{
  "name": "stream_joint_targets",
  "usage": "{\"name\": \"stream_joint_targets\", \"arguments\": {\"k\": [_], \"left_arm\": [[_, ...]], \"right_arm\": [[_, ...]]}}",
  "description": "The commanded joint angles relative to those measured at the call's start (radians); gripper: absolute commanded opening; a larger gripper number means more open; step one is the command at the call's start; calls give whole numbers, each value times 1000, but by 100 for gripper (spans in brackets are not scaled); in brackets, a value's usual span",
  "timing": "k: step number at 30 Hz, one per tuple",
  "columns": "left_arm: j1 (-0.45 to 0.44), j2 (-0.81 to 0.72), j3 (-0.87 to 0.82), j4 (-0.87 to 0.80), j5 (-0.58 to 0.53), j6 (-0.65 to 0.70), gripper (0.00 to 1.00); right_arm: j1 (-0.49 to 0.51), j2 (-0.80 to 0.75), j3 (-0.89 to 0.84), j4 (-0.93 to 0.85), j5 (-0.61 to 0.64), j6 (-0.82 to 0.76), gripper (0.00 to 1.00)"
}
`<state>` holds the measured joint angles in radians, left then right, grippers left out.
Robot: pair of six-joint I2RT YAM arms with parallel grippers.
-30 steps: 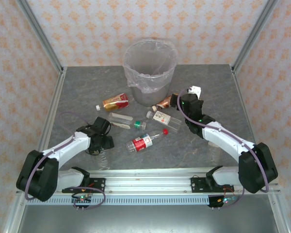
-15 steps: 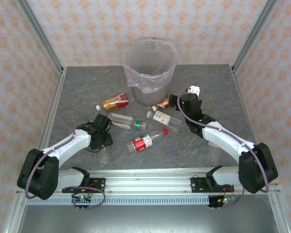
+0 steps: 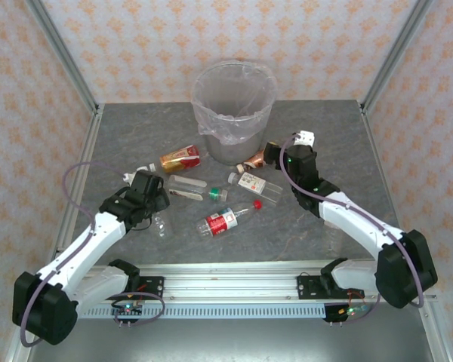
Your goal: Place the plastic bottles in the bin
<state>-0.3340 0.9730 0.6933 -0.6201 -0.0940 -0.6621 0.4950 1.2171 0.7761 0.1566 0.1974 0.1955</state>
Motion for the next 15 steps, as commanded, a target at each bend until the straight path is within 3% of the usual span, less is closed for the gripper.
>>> {"name": "stream_joint_targets", "arguments": {"k": [1, 11, 15], "left_arm": [[-4, -29, 59, 93, -63, -22, 57], [-5, 81, 333, 229, -81, 144, 56], [-5, 135, 418, 327, -27, 173, 56]], "right_arm": [[0, -27, -14, 70, -13, -35, 99], [-1, -62, -57, 129, 5, -11, 99], [-1, -84, -67, 139, 5, -4, 99]]}}
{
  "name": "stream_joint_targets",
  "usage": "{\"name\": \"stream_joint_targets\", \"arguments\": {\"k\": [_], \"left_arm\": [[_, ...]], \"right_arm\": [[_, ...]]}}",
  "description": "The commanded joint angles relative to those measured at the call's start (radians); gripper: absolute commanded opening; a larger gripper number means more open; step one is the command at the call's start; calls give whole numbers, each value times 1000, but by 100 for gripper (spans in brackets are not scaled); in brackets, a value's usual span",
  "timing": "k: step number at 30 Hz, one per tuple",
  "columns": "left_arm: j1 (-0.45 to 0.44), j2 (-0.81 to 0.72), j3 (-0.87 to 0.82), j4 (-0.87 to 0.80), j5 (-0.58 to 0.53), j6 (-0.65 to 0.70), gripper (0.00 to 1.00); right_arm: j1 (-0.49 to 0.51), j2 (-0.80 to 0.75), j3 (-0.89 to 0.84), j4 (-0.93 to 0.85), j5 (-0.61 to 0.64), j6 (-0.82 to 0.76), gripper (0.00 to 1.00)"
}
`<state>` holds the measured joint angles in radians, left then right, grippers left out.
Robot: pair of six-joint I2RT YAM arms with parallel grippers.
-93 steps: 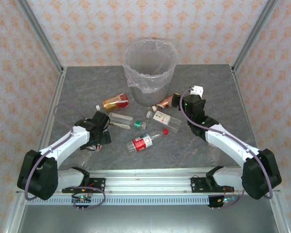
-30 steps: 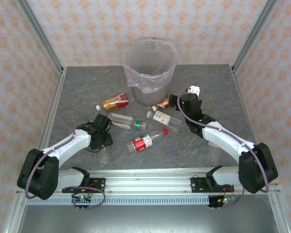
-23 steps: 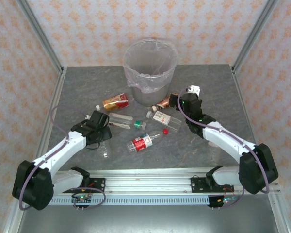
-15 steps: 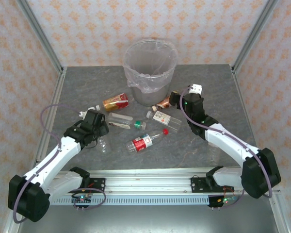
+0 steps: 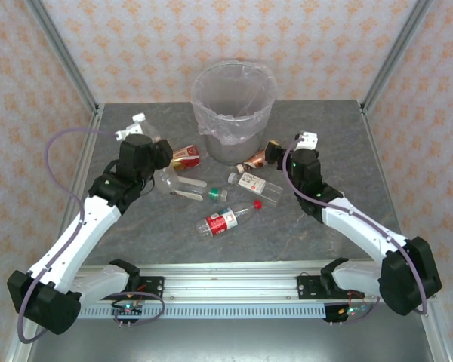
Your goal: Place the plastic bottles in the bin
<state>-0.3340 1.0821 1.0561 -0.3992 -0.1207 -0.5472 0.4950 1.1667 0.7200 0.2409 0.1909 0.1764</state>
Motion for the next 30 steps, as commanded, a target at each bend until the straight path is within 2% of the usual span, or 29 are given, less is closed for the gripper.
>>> {"name": "stream_joint_targets", "arguments": {"k": [1, 13, 18, 24, 30], "left_arm": [[-5, 43, 73, 130, 17, 58, 56], [-5, 276, 384, 386, 195, 137, 55], [-5, 415, 559, 421, 271, 165, 55], [-8, 583, 713, 496, 235, 178, 55], [-33, 750, 912, 423, 223, 208, 55]], "right_arm": [[-1, -41, -14, 55, 11, 17, 99], [-1, -150, -74, 45, 27, 32, 99], [-1, -204, -83, 21, 34, 36, 99], [-1, -253, -100, -3, 42, 57, 99], [0, -296, -109, -35, 50, 67, 99]]}}
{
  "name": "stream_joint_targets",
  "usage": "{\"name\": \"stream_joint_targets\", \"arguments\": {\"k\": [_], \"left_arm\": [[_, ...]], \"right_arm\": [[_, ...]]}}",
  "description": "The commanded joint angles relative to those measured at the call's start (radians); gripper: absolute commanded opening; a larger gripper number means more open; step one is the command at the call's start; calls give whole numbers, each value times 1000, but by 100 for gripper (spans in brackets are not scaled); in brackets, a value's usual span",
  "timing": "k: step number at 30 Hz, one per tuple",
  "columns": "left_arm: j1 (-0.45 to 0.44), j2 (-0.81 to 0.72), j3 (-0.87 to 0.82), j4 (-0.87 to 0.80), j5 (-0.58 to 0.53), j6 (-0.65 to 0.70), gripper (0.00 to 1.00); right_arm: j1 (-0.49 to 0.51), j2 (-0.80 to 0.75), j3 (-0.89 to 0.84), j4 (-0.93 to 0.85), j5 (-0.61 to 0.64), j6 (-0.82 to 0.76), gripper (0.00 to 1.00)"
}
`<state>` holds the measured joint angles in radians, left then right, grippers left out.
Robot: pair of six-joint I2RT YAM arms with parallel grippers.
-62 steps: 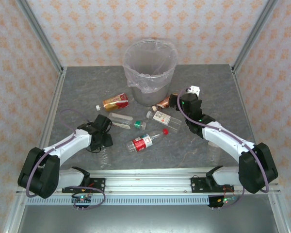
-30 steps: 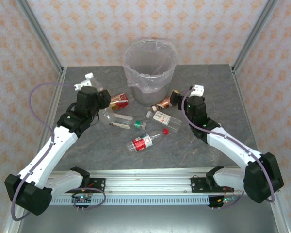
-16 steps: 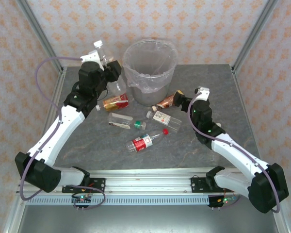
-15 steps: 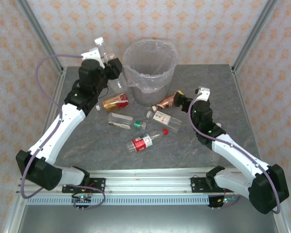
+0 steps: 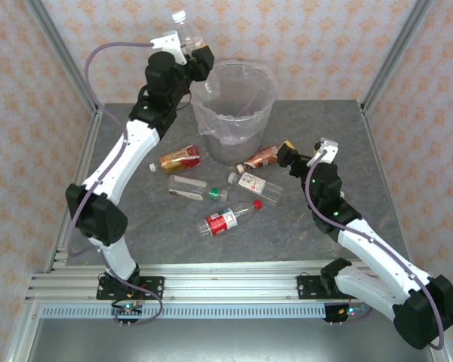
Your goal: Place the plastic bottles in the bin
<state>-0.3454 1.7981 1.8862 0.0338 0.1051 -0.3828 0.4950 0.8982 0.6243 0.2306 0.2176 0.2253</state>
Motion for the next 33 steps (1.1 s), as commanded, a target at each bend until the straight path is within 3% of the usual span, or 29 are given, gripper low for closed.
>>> {"name": "stream_joint_targets", "arguments": {"k": [1, 12, 21, 33], "left_arm": [[-30, 59, 112, -39, -9, 59, 56], [-82, 347, 535, -624, -69, 229, 57], [-87, 436, 623, -747, -133, 215, 60], [-98, 379, 622, -903, -118, 199, 60]], "right_arm": [[0, -33, -15, -30, 25, 21, 99], [-1, -59, -40, -65, 25, 33, 99], [0, -59, -44, -81, 41, 33, 99], [-1, -52, -44, -100, 63, 38, 99]]}}
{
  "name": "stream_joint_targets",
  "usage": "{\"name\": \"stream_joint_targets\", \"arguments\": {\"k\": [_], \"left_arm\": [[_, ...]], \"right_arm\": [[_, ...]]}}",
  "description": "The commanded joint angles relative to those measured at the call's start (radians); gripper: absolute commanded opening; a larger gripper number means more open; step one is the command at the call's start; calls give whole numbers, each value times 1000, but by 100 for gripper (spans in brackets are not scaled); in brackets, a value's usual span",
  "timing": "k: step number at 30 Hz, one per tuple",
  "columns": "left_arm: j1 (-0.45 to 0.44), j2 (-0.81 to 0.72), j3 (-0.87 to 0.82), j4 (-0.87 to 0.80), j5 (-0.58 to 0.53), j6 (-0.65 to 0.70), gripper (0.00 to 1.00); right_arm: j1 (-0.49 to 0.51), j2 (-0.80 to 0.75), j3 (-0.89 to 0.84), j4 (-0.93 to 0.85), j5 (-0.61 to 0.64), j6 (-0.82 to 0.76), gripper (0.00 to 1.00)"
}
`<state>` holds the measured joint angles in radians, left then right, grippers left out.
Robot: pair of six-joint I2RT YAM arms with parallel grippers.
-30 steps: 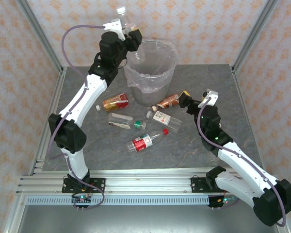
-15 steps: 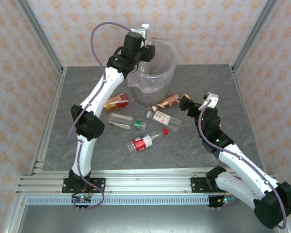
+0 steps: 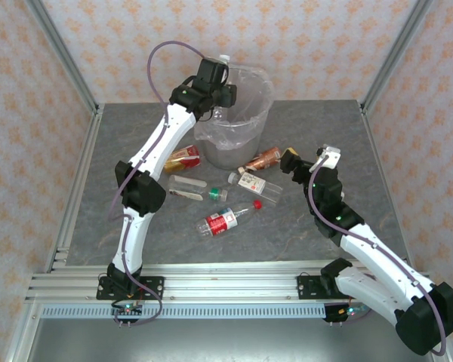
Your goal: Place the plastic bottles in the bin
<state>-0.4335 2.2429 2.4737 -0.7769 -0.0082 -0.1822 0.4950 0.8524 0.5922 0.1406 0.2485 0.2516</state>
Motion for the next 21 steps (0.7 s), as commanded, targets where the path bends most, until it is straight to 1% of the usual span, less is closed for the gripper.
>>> {"name": "stream_joint_targets", "arguments": {"k": [1, 3, 6, 8, 13, 21], "left_arm": [[-9, -73, 35, -102, 3, -5, 60], [-9, -87, 28, -110, 20, -6, 61], [-11, -106, -6, -89, 31, -8, 67], [-12, -99, -11, -82, 23, -8, 73], [-12, -77, 30, -95, 26, -9, 77], [-11, -110, 59, -64, 42, 9, 88]], "right_arm": [[-1, -3, -11, -9, 31, 11, 99], [0, 0, -10, -9, 32, 14, 99], [-1, 9, -9, -4, 33, 13, 99], [0, 13, -7, -4, 34, 14, 99], [0, 15, -4, -10, 32, 14, 99], [-7, 25, 28, -133, 72, 26, 99]]}}
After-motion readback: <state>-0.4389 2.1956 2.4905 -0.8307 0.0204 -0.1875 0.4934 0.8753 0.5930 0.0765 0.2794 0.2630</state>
